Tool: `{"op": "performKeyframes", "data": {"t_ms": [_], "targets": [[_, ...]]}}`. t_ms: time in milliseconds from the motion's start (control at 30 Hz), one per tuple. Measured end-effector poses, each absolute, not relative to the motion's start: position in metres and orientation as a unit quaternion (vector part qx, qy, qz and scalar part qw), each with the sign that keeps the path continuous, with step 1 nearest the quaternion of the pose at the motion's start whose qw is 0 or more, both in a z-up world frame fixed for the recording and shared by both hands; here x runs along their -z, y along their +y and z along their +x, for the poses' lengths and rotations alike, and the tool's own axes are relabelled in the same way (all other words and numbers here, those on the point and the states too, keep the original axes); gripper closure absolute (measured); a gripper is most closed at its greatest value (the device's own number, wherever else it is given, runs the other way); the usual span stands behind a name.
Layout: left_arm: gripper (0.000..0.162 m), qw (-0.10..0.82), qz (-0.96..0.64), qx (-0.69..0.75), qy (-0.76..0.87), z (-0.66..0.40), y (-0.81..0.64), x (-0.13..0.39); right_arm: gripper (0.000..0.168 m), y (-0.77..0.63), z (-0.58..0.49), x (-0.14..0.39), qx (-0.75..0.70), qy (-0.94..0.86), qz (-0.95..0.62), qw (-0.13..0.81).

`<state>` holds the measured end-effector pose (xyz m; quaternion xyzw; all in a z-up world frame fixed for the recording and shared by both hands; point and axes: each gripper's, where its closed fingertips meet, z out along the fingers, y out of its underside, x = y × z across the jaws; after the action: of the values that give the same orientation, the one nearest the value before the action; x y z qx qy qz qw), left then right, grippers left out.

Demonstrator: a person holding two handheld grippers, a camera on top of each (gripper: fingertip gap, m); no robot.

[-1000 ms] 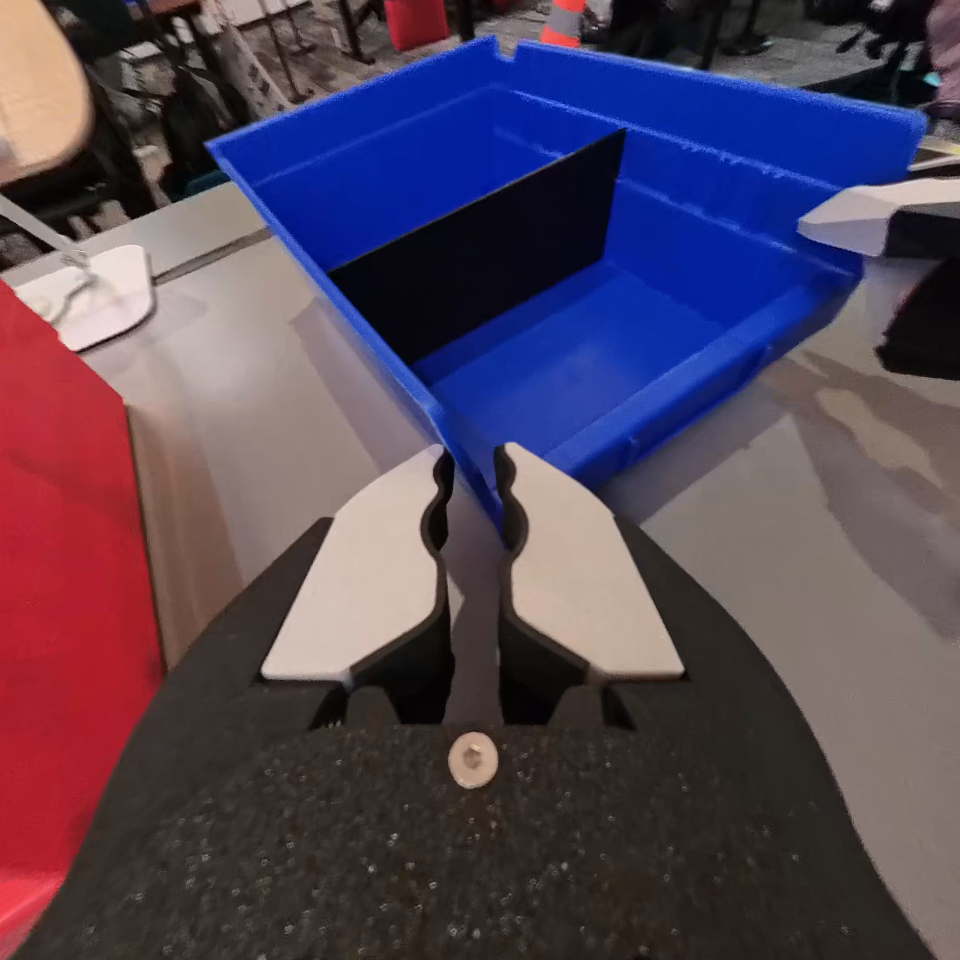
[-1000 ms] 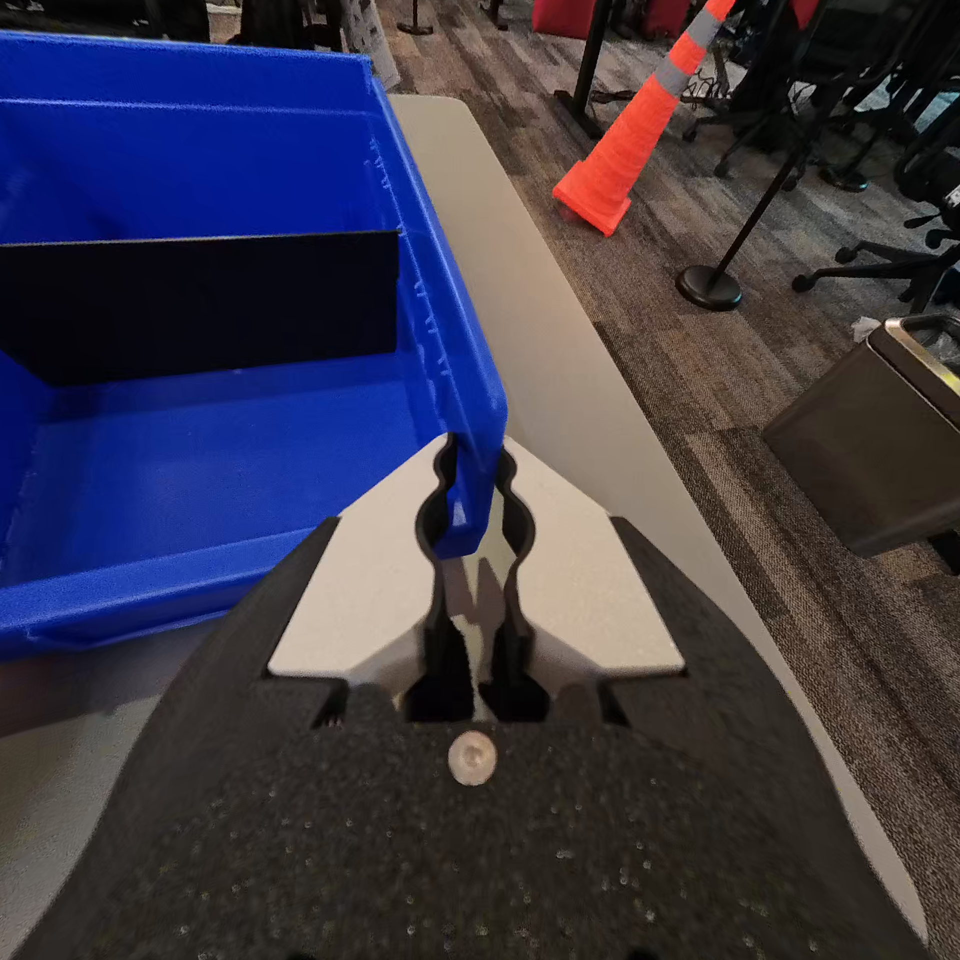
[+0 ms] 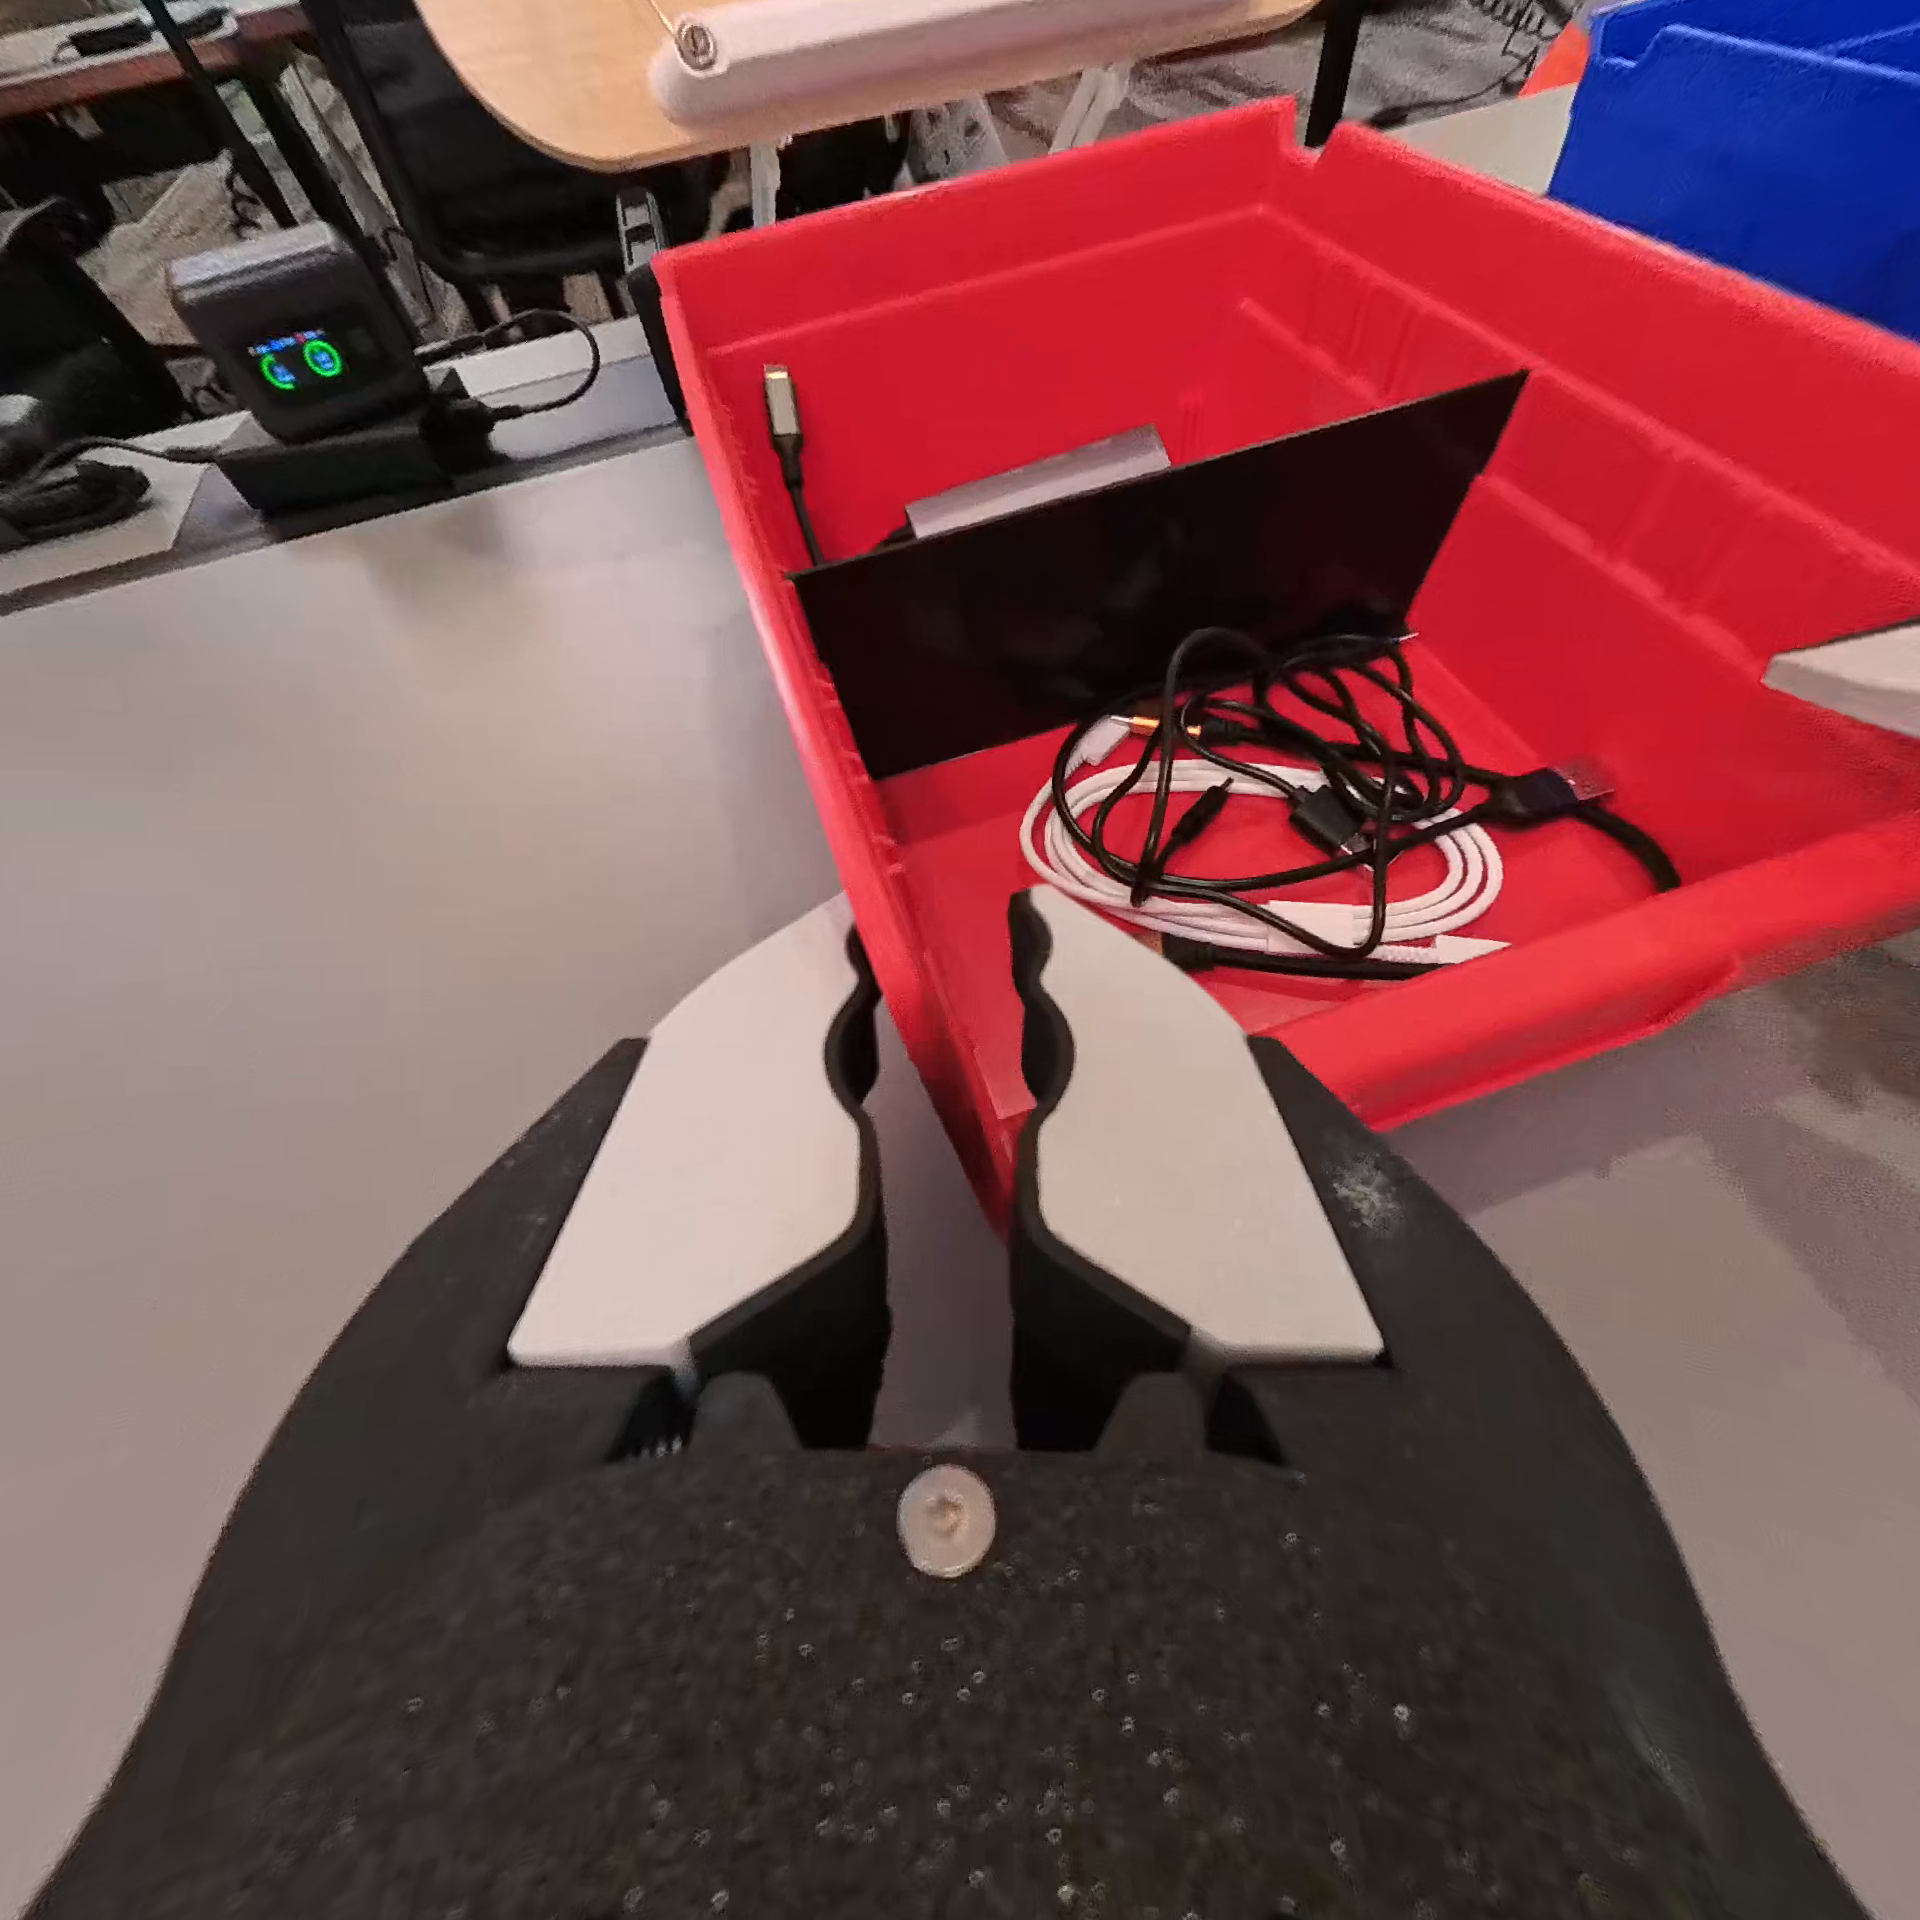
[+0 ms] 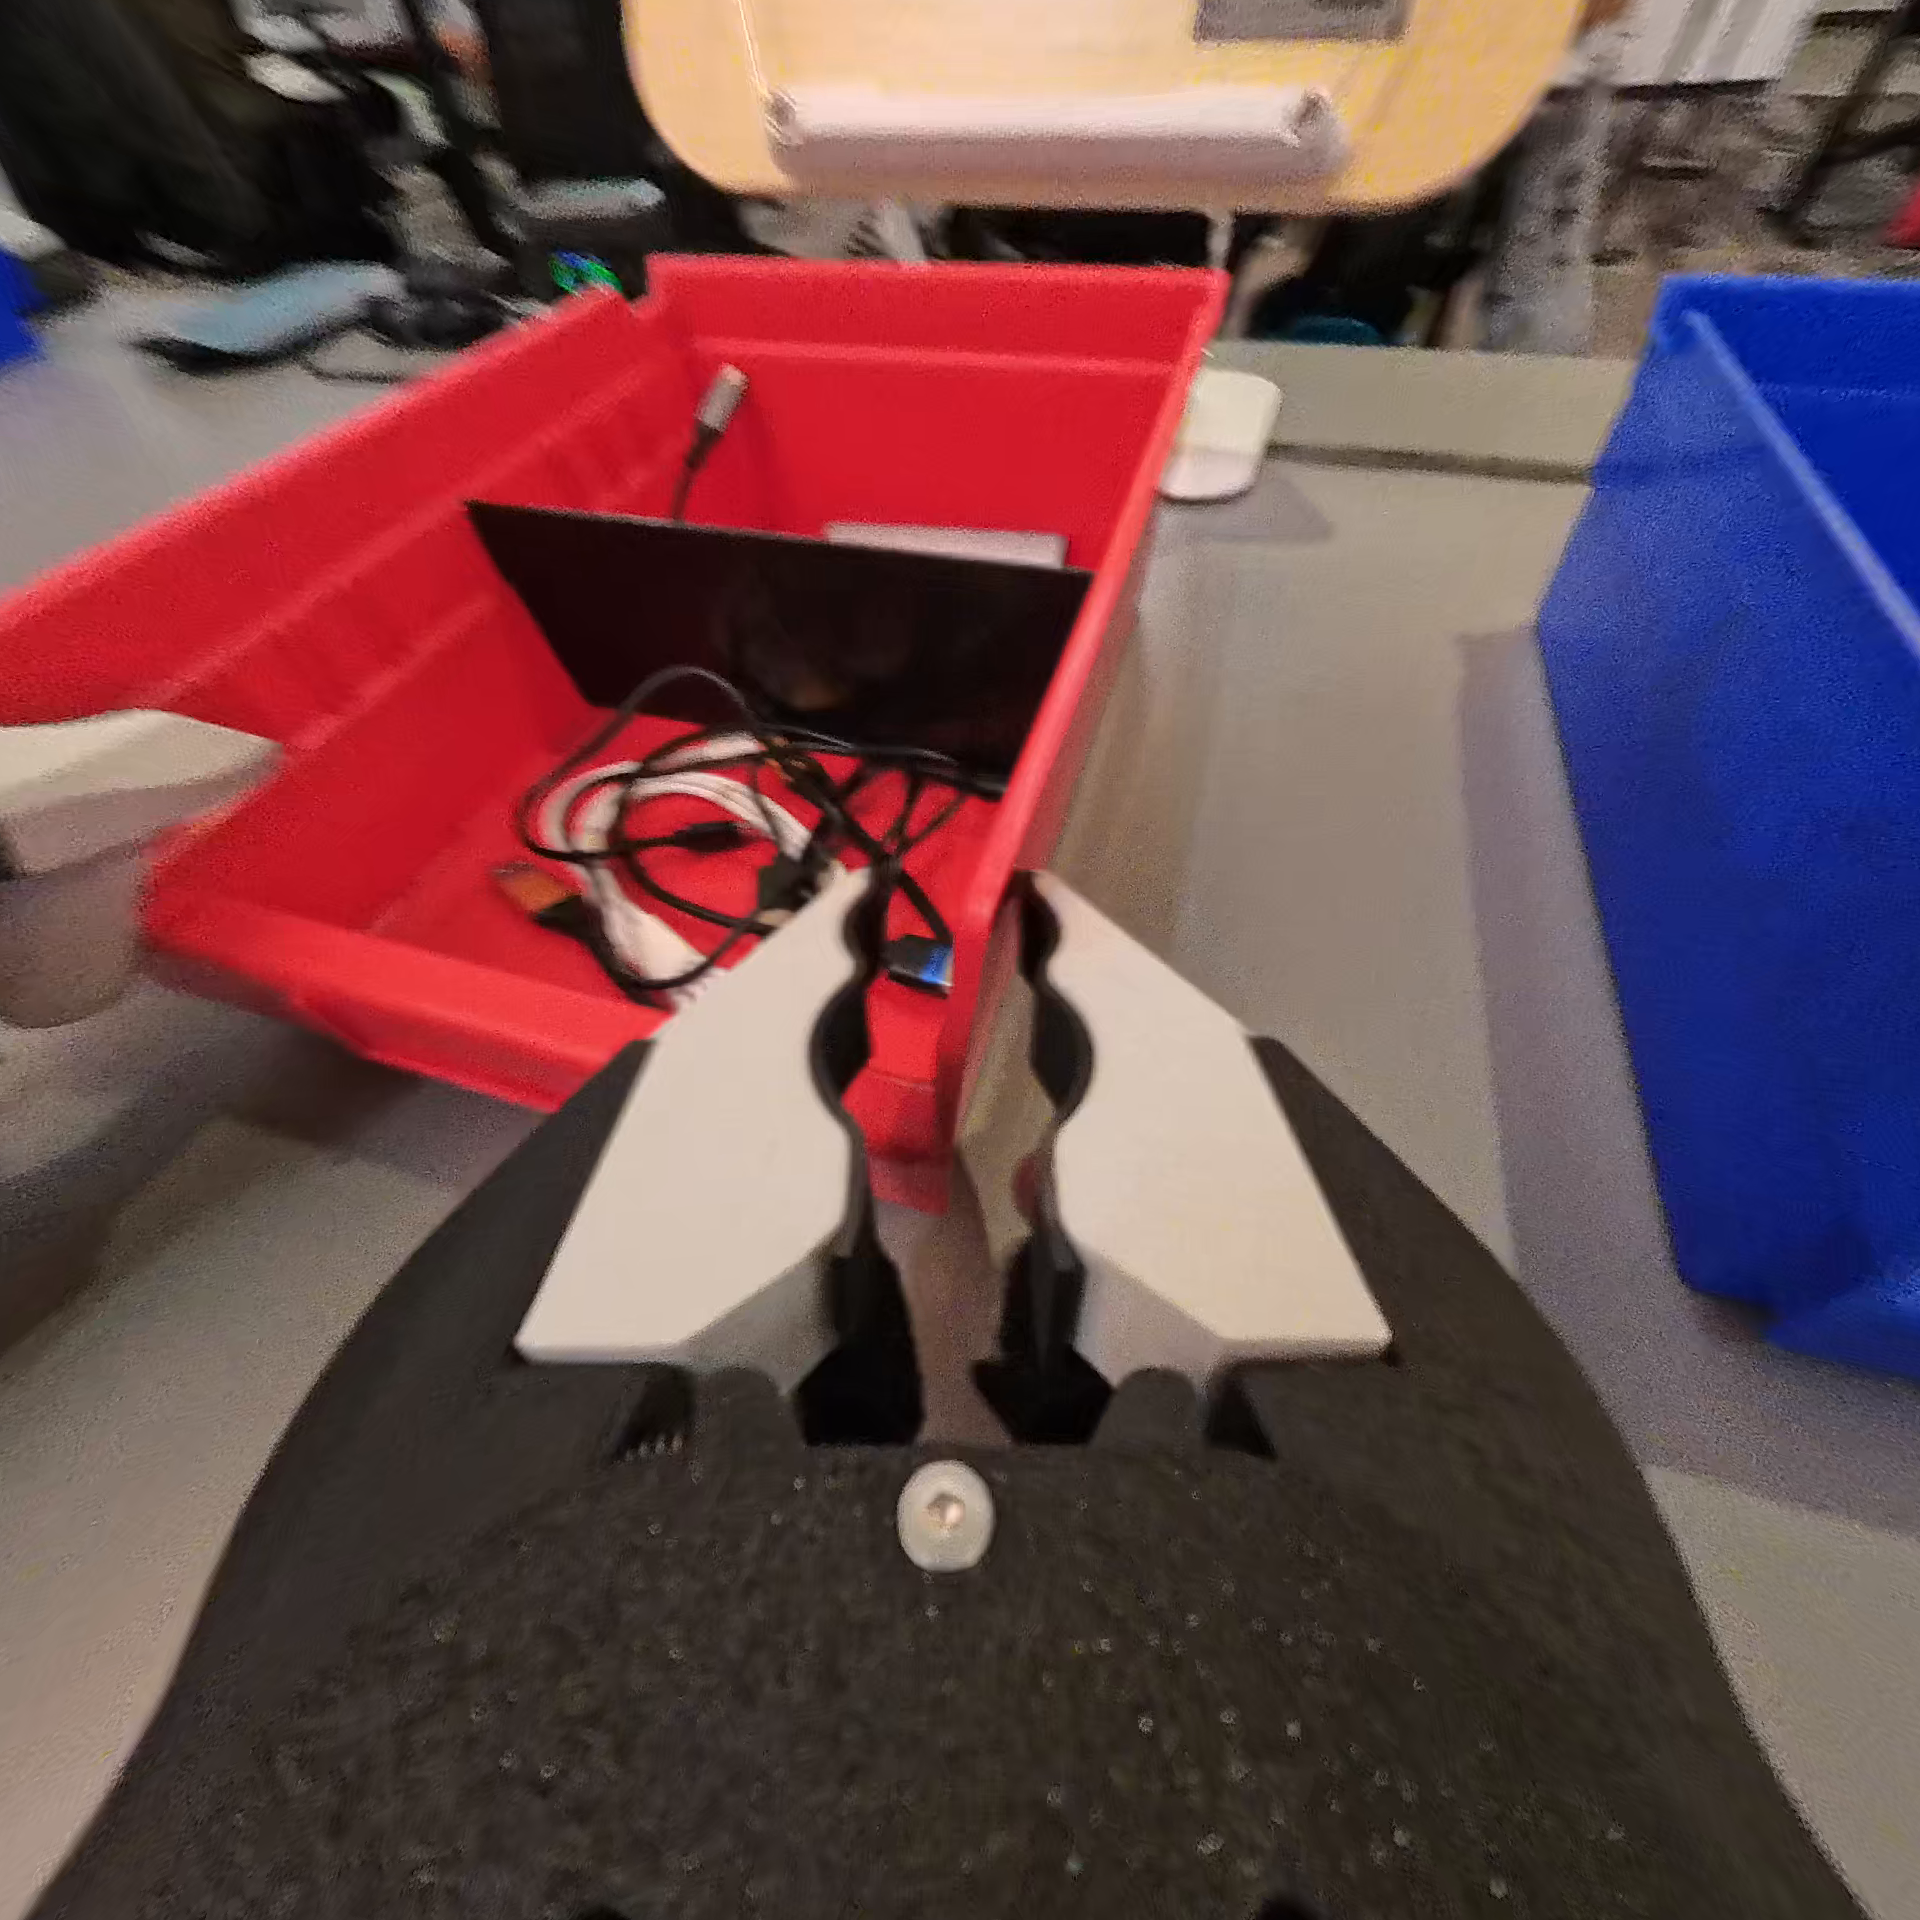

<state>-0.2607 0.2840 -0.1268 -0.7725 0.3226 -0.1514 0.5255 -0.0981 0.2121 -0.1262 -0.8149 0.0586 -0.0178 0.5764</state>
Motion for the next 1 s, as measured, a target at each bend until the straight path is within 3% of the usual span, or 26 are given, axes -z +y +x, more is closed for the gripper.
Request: {"op": "performKeyframes", "data": {"t_ms": [100,267,433,733,900,1000], "targets": [[0.153,0.517,-0.781,0.149,0.316,-0.266,0.288,0.126,0.165,0.216,-0.086,0.127,0.110,0.082,-0.812,0.567],[0.156,0.516,-0.790,0.140,0.301,-0.311,0.309,0.120,0.166,0.232,-0.133,0.121,0.097,0.107,-0.804,0.577],[0.158,0.548,-0.785,0.109,0.269,-0.400,0.353,0.099,0.165,0.281,-0.222,0.112,0.081,0.073,-0.788,0.606],[0.157,0.523,-0.815,0.134,0.212,-0.483,0.391,0.124,0.162,0.330,-0.302,0.126,0.035,0.045,-0.803,0.593],[0.157,0.527,-0.816,0.139,0.191,-0.488,0.395,0.125,0.149,0.319,-0.316,0.121,-0.131,0.008,-0.800,0.586],[0.148,0.526,-0.819,0.137,0.186,-0.493,0.393,0.127,0.142,0.290,-0.307,0.112,-0.164,-0.067,-0.785,0.594]]}}
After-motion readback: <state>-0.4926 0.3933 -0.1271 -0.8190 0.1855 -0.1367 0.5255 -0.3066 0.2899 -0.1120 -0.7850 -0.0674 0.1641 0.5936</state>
